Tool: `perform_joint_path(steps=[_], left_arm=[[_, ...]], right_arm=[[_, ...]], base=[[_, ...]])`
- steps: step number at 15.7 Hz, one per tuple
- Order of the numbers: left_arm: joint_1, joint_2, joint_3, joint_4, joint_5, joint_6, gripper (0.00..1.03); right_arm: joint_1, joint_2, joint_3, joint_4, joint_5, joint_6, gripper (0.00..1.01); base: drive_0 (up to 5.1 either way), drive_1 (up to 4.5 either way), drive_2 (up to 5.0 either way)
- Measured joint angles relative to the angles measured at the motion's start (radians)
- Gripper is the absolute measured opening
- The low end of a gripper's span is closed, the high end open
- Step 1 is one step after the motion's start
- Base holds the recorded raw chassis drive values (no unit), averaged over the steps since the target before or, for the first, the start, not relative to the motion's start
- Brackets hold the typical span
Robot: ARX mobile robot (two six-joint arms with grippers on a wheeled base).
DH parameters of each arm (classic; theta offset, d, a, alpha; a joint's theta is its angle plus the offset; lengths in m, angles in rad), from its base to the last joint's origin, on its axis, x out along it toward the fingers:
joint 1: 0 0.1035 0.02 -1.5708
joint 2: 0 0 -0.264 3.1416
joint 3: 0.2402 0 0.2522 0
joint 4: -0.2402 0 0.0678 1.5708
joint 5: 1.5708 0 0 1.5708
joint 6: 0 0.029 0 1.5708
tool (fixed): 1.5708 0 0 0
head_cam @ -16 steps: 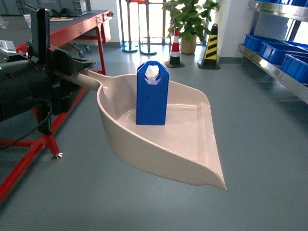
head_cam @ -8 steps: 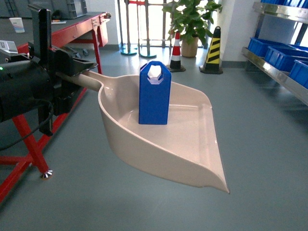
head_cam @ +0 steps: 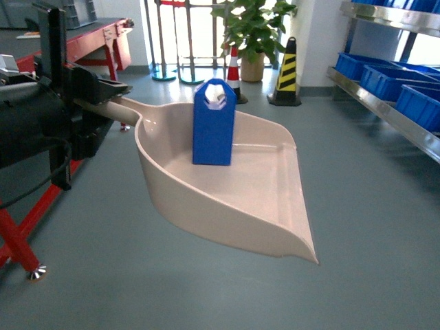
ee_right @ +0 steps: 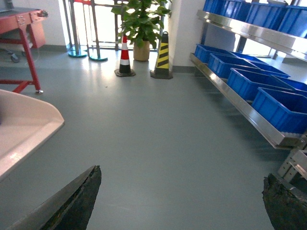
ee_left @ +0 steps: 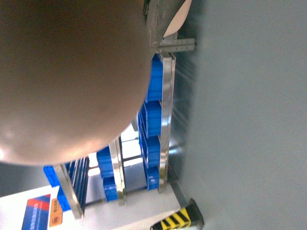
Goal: Place part in tray to right shelf
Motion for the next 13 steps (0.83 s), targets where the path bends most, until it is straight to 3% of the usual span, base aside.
perform_joint_path(steps=[13], left_arm=[[-0.003,0.000,0.000,-0.001,0.004,0.000,0.14]], right_arm=[[0.000,0.000,0.000,0.000,0.000,0.000,0.98]], base=[[-1.6,-1.60,-1.6]])
